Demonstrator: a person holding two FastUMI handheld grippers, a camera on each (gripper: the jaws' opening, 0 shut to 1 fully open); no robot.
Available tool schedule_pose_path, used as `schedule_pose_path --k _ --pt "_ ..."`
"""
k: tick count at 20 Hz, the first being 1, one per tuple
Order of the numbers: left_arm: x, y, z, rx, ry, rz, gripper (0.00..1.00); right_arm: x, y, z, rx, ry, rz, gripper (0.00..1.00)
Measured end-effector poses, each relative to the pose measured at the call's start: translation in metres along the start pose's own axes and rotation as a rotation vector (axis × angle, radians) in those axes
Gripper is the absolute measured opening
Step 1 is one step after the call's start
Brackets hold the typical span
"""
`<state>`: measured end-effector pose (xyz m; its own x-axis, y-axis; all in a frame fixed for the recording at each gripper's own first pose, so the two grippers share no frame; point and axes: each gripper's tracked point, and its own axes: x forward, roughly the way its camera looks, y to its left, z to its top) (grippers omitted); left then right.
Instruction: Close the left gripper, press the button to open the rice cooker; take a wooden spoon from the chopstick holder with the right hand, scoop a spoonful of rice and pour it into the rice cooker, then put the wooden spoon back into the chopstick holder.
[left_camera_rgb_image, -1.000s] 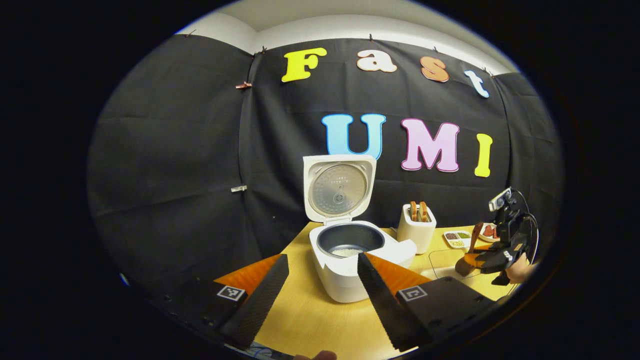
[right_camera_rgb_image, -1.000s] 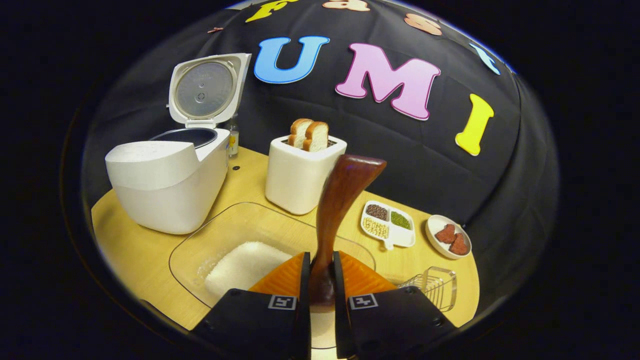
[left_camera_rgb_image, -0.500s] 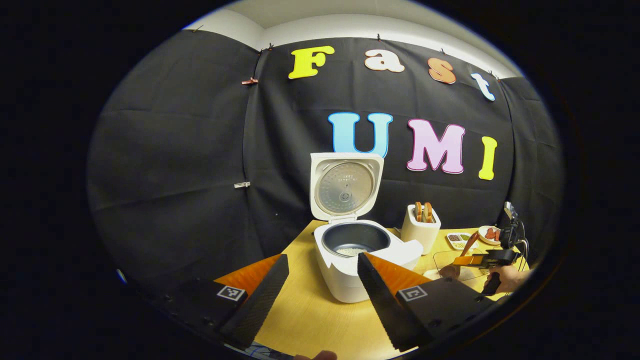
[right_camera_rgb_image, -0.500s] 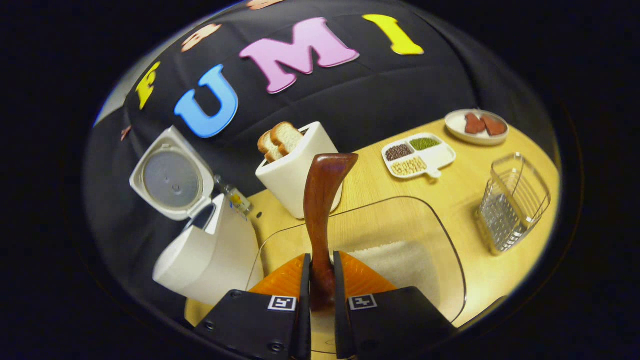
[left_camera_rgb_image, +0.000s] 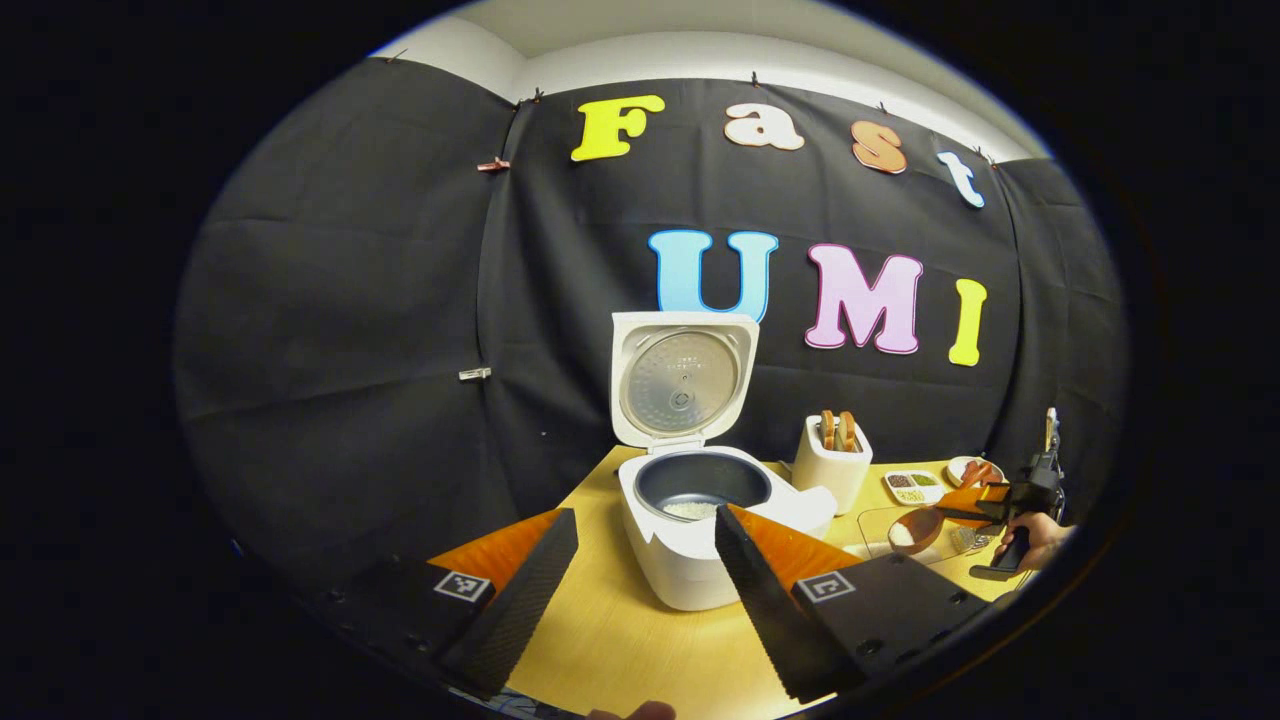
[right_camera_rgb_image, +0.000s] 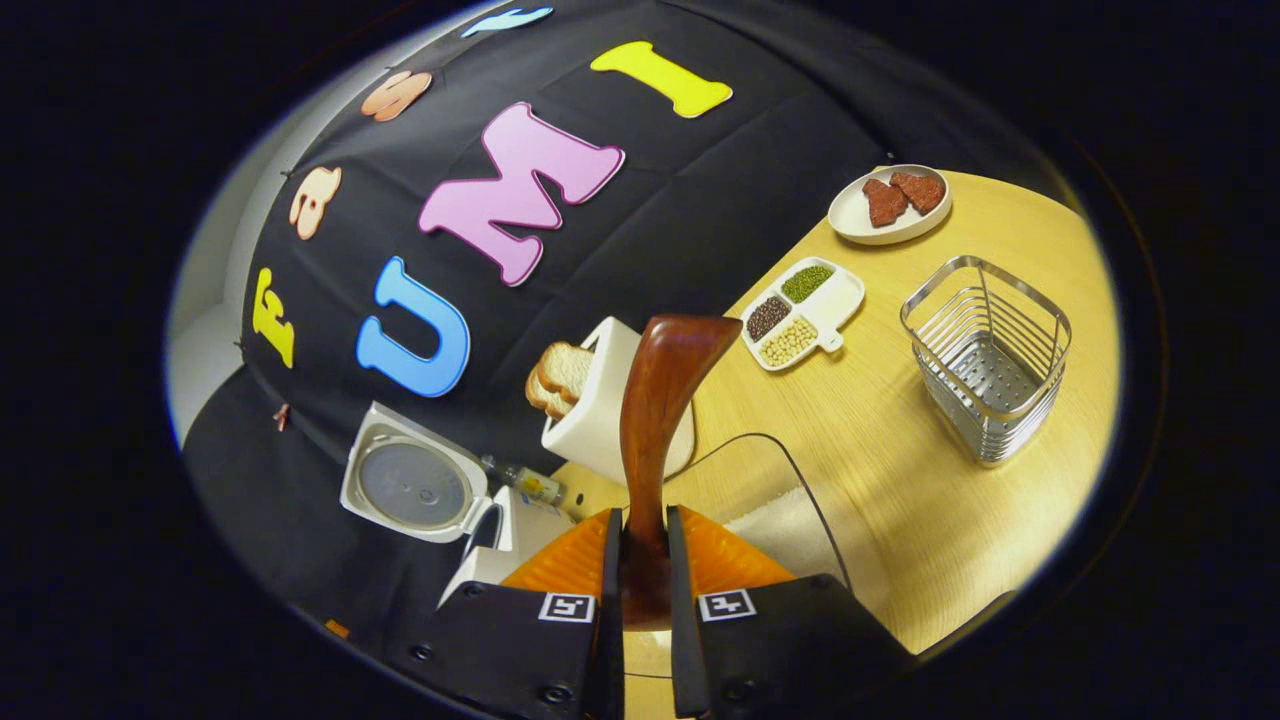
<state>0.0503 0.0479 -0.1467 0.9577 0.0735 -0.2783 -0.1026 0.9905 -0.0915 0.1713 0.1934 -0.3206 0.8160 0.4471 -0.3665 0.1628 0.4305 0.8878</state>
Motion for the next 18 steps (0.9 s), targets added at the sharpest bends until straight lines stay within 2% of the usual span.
schedule_pose_path --k 7,13,18 --pt "-0.001 -0.004 -0.007 -0.032 0.014 -0.036 0.95 -0.038 0.042 0.04 0.065 -0.06 0.032 0.23" --pt "-0.004 0.005 -0.015 -0.08 0.016 -0.039 0.95 -0.055 0.12 0.05 0.079 -0.073 0.11 0.23" --pt "-0.01 0.019 -0.012 -0.064 -0.013 -0.027 0.95 -0.031 0.193 0.027 0.061 -0.045 0.169 0.23"
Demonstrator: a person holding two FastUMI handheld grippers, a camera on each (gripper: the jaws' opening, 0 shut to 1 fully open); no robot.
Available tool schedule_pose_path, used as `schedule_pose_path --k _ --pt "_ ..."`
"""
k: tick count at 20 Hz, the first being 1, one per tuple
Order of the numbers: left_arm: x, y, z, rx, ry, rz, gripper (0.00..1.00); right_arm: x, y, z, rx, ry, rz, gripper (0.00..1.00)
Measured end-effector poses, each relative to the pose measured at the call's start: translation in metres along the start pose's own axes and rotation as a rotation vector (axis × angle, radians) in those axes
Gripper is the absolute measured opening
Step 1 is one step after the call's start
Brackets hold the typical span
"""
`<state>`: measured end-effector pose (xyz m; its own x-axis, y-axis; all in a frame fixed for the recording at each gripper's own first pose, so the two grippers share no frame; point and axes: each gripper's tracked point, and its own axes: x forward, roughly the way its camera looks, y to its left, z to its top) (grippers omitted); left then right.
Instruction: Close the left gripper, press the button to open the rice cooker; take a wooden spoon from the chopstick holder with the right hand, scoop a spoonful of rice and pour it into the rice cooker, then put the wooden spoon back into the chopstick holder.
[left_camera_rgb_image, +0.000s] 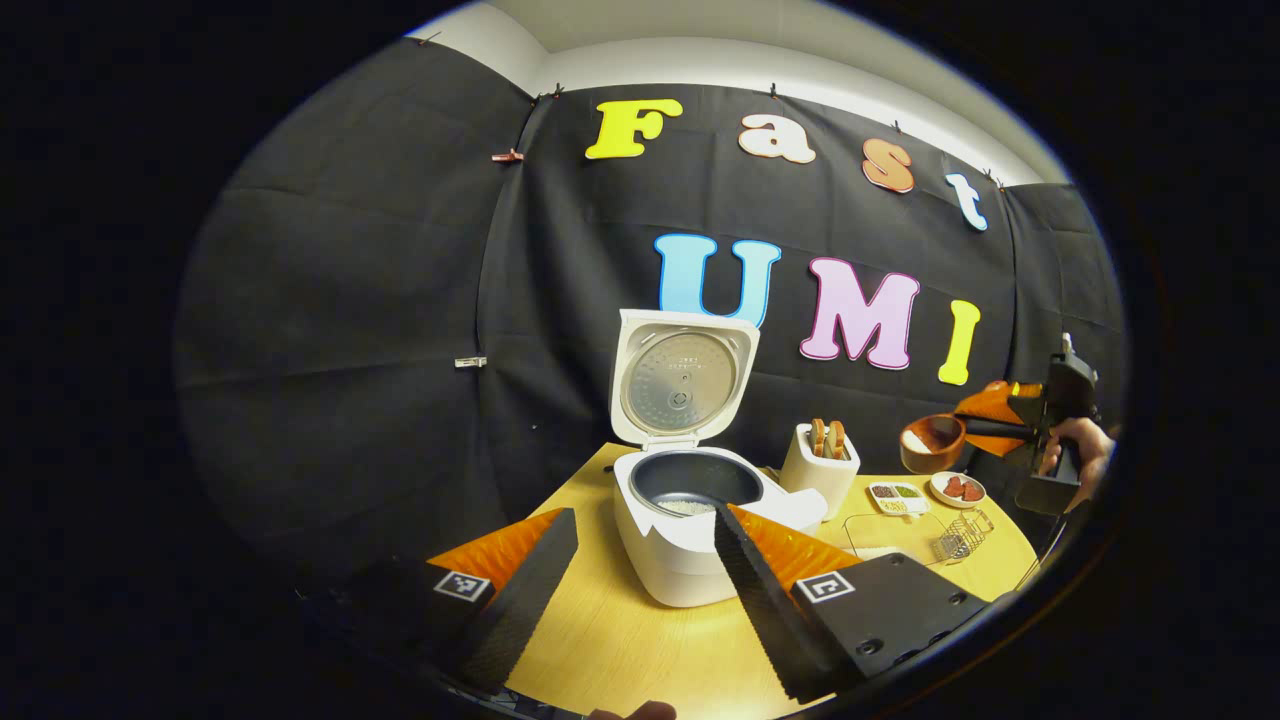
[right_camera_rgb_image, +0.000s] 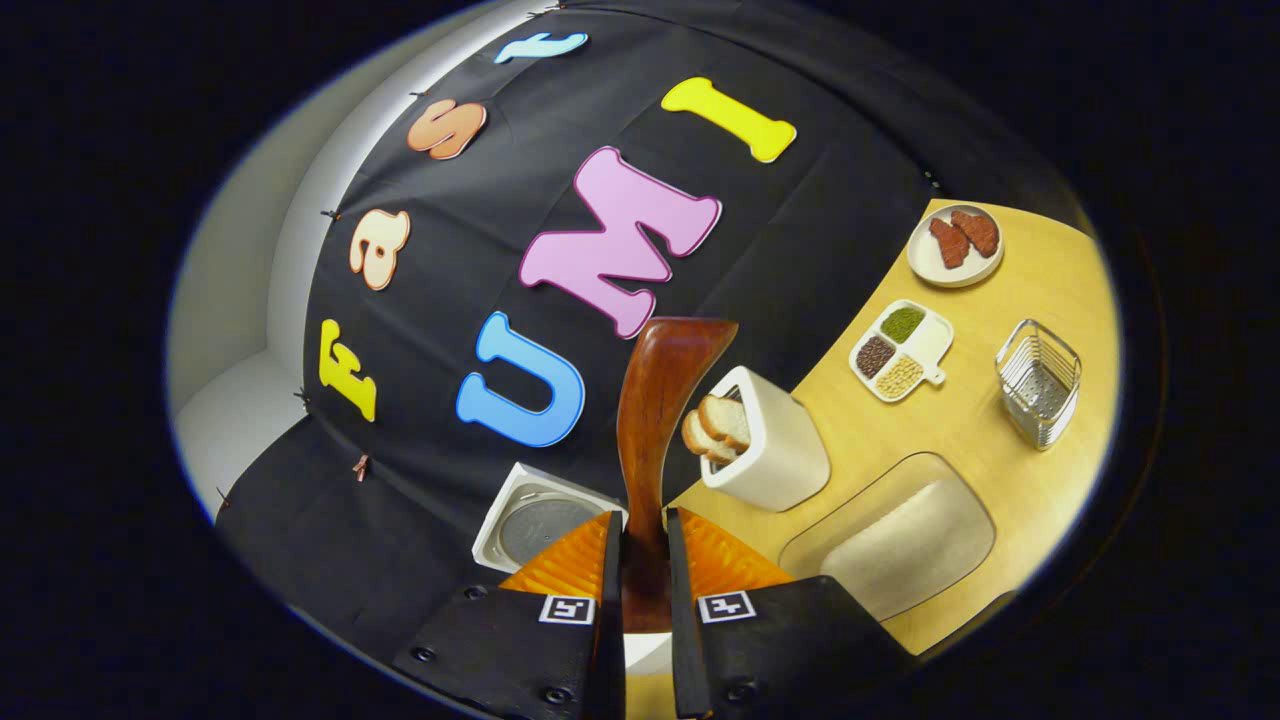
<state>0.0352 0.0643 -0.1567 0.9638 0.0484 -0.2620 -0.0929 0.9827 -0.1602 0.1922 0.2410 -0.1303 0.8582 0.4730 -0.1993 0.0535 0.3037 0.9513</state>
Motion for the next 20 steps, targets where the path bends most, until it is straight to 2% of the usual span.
schedule_pose_path --k 5,11,14,20 --pt "0.0 0.014 -0.005 -0.041 0.001 0.011 0.95 0.049 0.049 -0.05 -0.018 0.051 0.036 0.23" --pt "-0.001 0.029 -0.005 0.0 -0.005 0.029 0.95 0.115 0.068 -0.092 -0.105 0.07 0.014 0.23" --pt "0.005 0.036 -0.01 0.018 0.008 0.028 0.95 0.14 0.073 -0.111 -0.203 0.086 0.004 0.23" --pt "0.016 0.039 -0.016 -0.016 0.025 0.023 0.96 0.183 0.08 -0.134 -0.466 0.098 -0.035 0.23"
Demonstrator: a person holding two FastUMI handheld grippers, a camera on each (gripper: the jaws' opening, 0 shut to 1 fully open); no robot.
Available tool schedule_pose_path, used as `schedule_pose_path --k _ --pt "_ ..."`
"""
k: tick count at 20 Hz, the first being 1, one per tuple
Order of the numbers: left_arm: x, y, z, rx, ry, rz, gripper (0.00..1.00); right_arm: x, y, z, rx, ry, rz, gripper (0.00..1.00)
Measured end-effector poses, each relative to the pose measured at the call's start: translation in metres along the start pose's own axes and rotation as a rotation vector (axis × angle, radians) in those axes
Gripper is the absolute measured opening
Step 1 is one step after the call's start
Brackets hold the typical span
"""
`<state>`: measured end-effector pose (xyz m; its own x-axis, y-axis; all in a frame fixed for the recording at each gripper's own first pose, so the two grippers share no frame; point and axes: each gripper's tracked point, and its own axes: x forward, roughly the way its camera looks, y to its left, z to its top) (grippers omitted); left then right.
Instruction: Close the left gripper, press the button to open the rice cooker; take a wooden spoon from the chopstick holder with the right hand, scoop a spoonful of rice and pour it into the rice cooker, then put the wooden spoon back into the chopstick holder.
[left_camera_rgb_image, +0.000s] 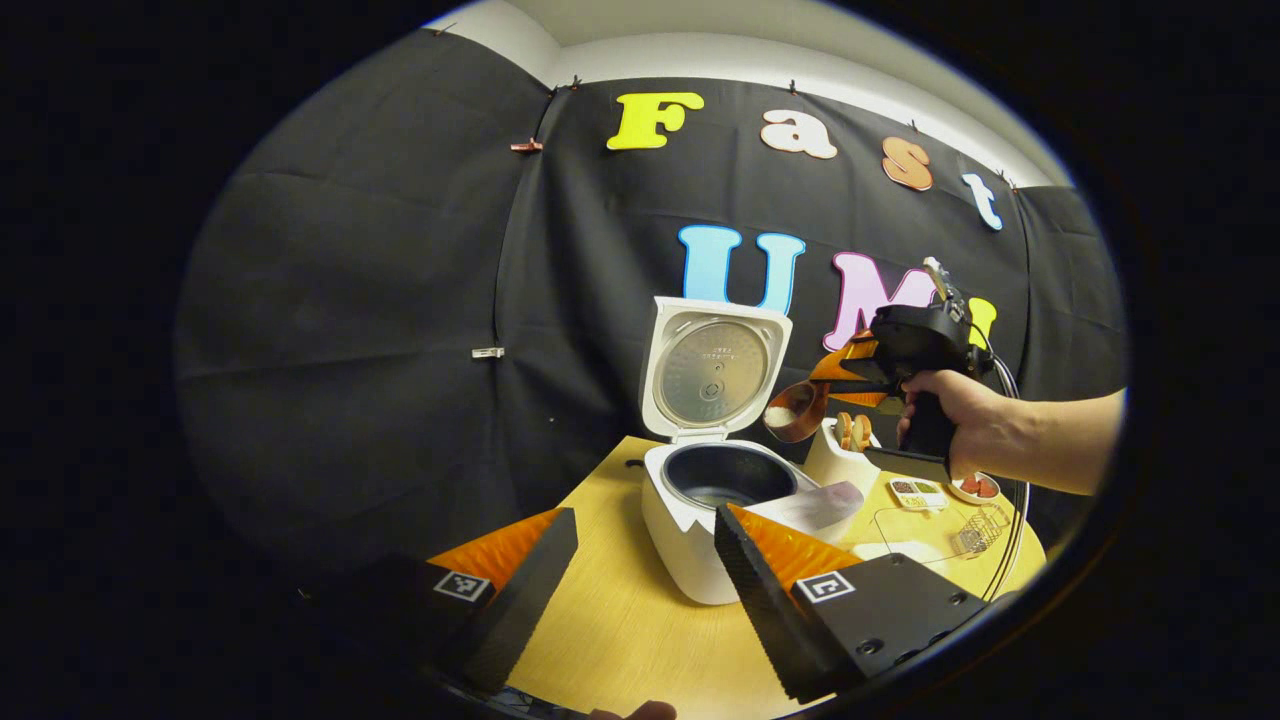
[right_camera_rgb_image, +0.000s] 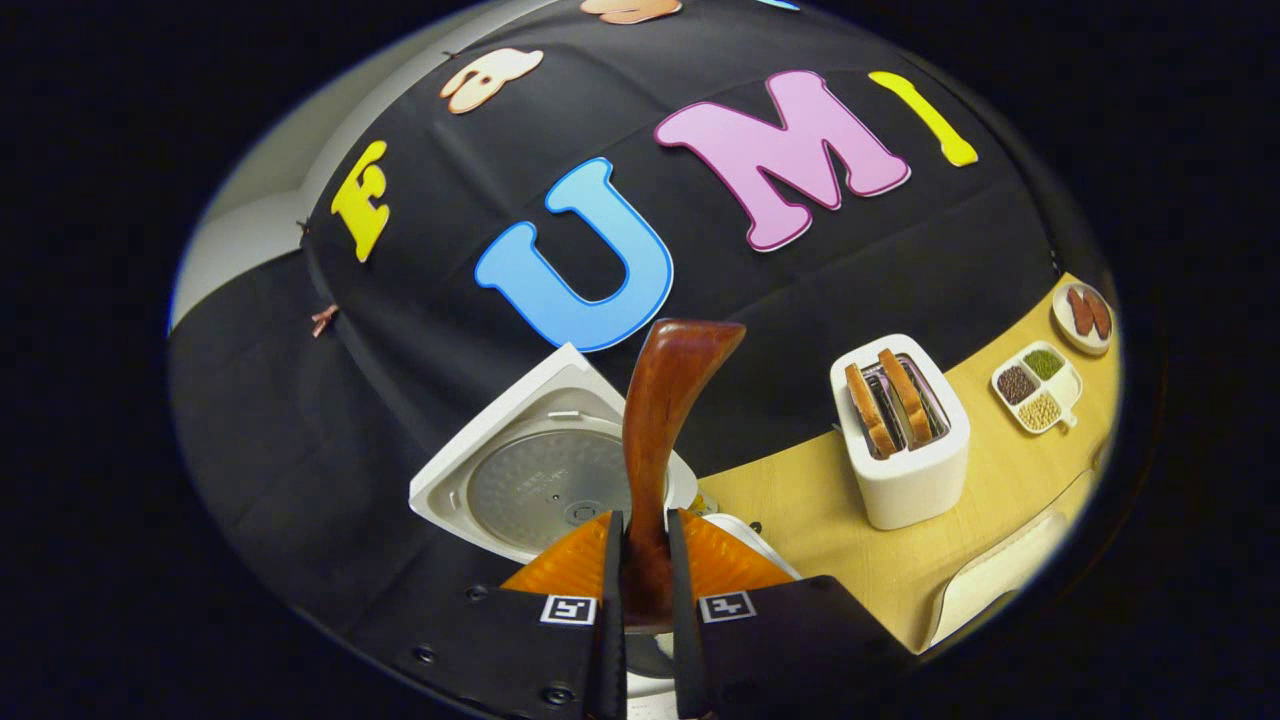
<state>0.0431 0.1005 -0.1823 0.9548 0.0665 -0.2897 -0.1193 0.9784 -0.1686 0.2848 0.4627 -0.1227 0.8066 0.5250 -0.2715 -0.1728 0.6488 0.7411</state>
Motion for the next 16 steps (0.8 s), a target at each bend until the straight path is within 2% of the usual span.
schedule_pose_path --k 1,2,8,16 --pt "0.001 0.001 0.0 -0.001 -0.001 0.004 0.98 0.004 0.002 -0.003 -0.053 0.004 -0.007 0.23" --pt "0.001 0.003 0.001 -0.003 -0.006 0.006 0.95 0.007 0.003 -0.007 -0.096 0.012 -0.004 0.23" --pt "0.006 0.013 -0.005 -0.002 0.003 0.019 0.95 0.02 0.015 -0.02 -0.369 0.023 0.017 0.23" --pt "0.002 0.019 -0.013 -0.027 0.02 0.034 0.95 0.026 0.053 -0.035 -0.763 0.017 0.119 0.23"
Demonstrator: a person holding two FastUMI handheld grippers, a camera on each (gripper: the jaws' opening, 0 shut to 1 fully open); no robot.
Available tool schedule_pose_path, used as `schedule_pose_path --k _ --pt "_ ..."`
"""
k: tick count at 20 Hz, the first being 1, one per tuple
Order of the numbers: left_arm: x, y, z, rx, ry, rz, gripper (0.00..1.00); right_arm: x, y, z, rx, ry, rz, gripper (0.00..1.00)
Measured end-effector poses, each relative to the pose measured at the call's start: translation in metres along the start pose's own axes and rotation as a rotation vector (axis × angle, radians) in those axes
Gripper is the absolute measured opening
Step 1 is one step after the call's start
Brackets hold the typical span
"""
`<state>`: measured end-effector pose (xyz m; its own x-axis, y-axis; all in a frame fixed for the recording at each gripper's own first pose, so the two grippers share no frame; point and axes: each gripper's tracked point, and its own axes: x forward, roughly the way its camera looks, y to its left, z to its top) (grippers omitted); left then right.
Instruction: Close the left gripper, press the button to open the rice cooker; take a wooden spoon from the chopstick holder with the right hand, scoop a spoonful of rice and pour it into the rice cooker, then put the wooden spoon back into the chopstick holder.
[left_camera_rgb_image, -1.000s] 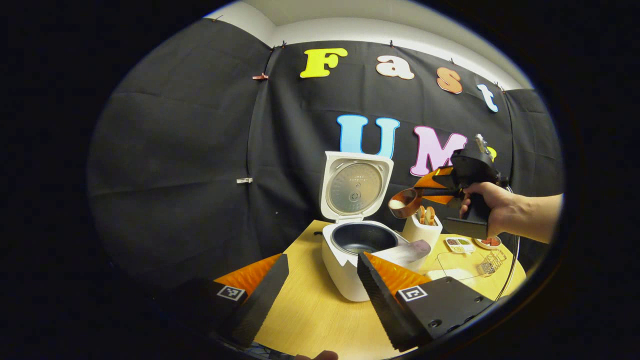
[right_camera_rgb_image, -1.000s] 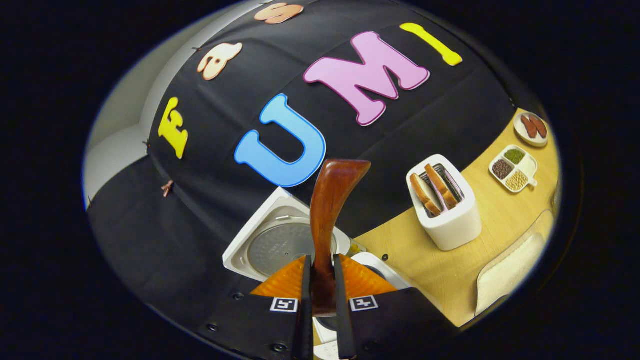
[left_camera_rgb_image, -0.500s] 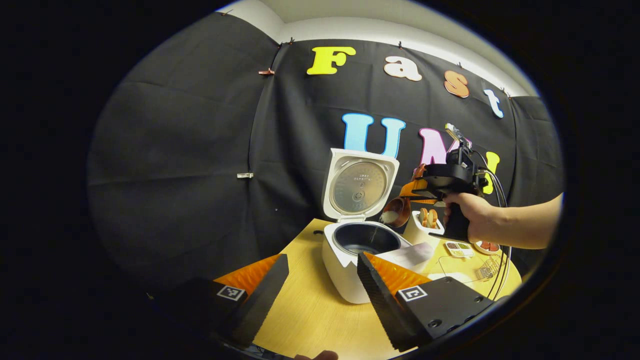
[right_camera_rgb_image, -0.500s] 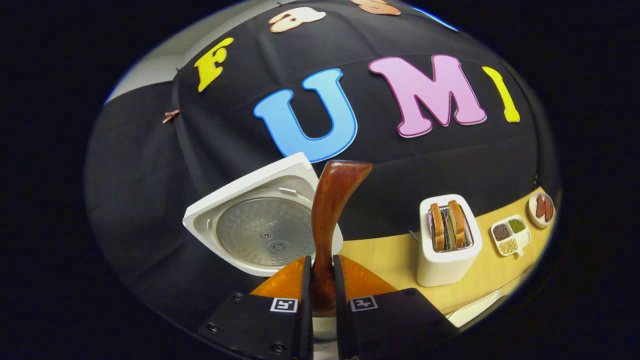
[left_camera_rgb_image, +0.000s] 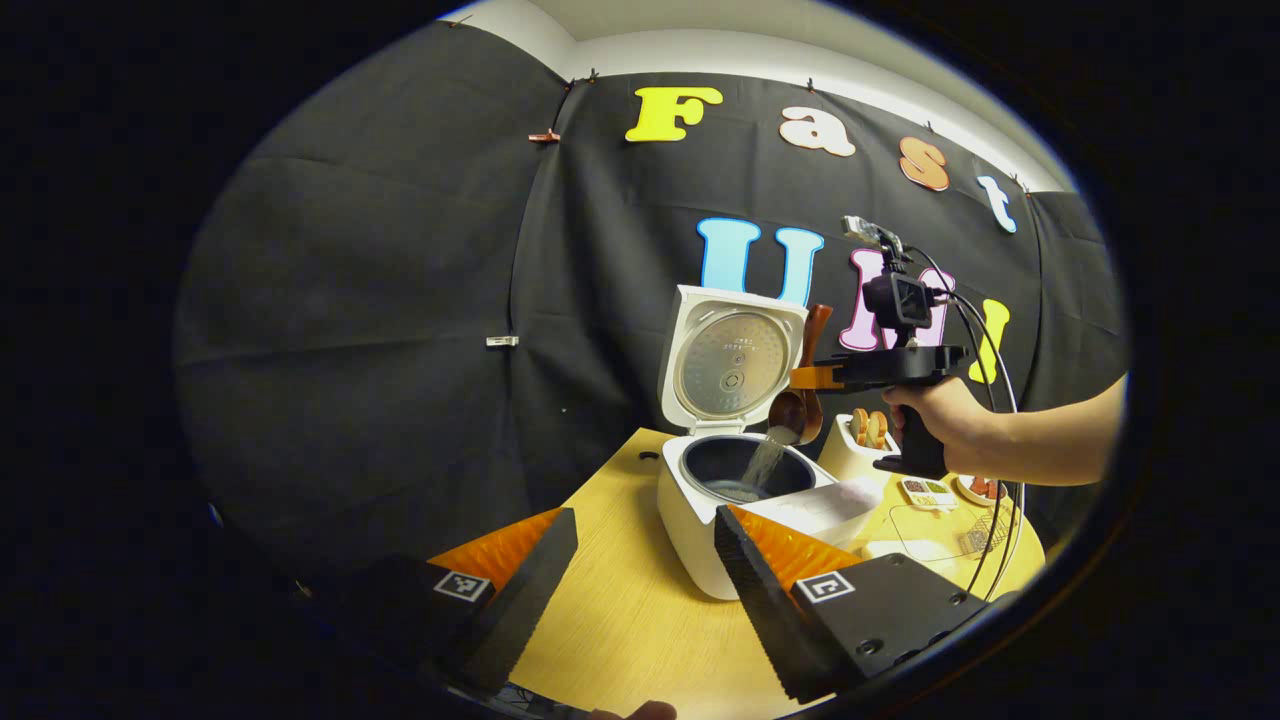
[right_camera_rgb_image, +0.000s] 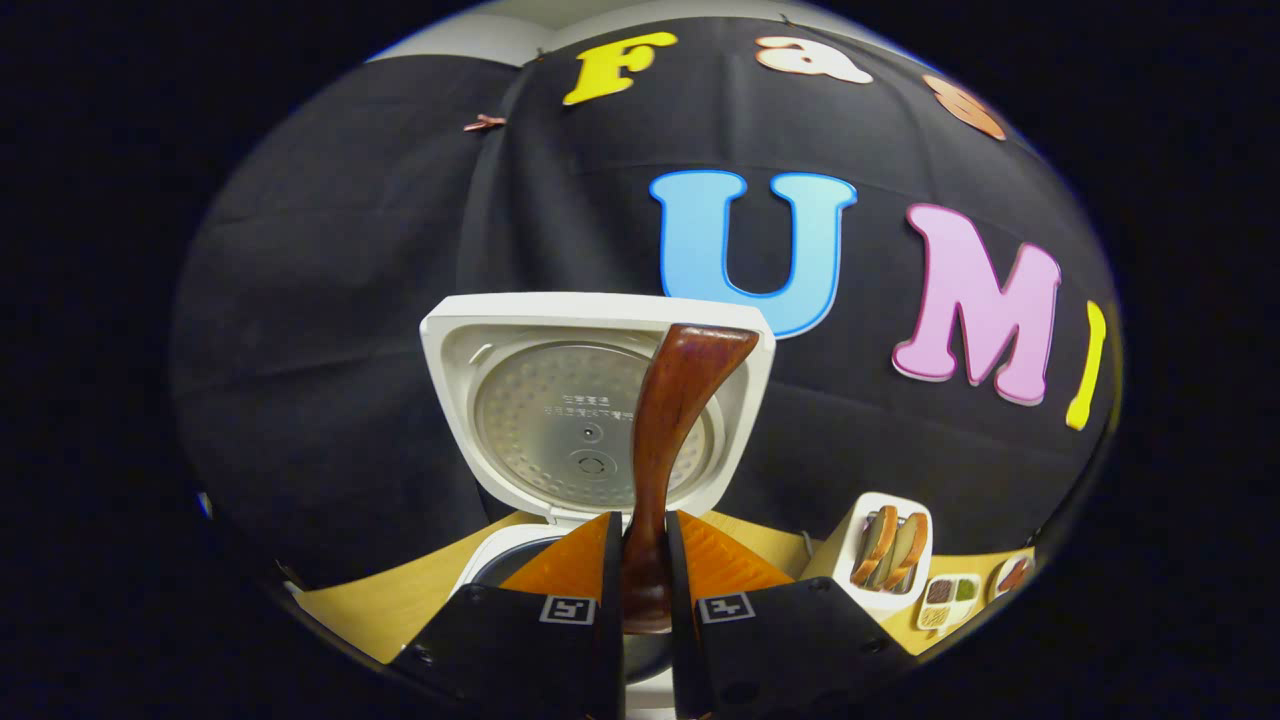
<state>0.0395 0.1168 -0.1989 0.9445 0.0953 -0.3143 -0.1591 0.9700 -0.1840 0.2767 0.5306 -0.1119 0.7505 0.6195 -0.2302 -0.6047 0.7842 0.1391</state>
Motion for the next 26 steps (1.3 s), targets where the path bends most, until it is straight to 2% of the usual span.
schedule_pose_path --k 1,2,3,6,7,8,9,12,14,15,16,20,22,23,24,26 --pt "0.001 0.002 -0.002 -0.004 0.003 0.002 0.96 0.001 0.005 0.002 -0.048 -0.008 0.011 0.18" --pt "0.001 0.004 -0.003 -0.008 0.005 0.005 0.95 0.0 0.01 0.005 -0.103 -0.015 0.023 0.23" --pt "0.001 0.005 -0.003 -0.011 0.003 0.007 0.95 0.002 0.014 0.007 -0.165 -0.021 0.03 0.23" --pt "0.0 0.007 -0.005 -0.02 0.005 0.011 0.95 -0.002 0.032 0.012 -0.336 -0.046 0.066 0.23" --pt "0.001 0.006 -0.007 -0.02 0.006 0.011 0.95 -0.002 0.038 0.012 -0.381 -0.055 0.072 0.18" --pt "0.002 0.005 -0.007 -0.019 0.008 0.011 0.95 -0.003 0.04 0.013 -0.418 -0.06 0.077 0.18" --pt "0.002 0.005 -0.006 -0.018 0.008 0.013 0.95 -0.005 0.041 0.015 -0.446 -0.062 0.08 0.23" --pt "0.003 0.003 -0.004 -0.013 0.005 0.01 0.95 -0.006 0.046 0.014 -0.498 -0.069 0.081 0.22" --pt "0.002 0.001 -0.004 -0.006 0.003 0.01 0.96 -0.007 0.047 0.011 -0.427 -0.049 0.102 0.23" --pt "0.001 0.001 -0.005 -0.002 0.001 0.01 0.95 -0.006 0.045 0.011 -0.354 -0.037 0.11 0.19" --pt "0.0 0.001 -0.004 0.004 0.002 0.012 0.95 -0.006 0.041 0.011 -0.274 -0.024 0.111 0.23" --pt "-0.004 -0.002 -0.002 0.008 0.0 0.012 0.95 -0.015 0.02 0.022 0.094 0.008 0.105 0.23" --pt "-0.005 -0.005 -0.002 0.009 -0.002 0.01 0.95 -0.025 -0.002 0.024 0.232 0.024 0.083 0.23" --pt "-0.005 -0.008 0.001 0.012 -0.004 0.01 0.95 -0.032 -0.01 0.027 0.289 0.025 0.08 0.19" --pt "-0.006 -0.011 0.002 0.015 -0.008 0.007 0.97 -0.04 -0.02 0.03 0.337 0.015 0.074 0.23" --pt "-0.006 -0.016 0.006 0.024 -0.013 0.001 0.95 -0.063 -0.044 0.042 0.409 -0.029 0.061 0.23"
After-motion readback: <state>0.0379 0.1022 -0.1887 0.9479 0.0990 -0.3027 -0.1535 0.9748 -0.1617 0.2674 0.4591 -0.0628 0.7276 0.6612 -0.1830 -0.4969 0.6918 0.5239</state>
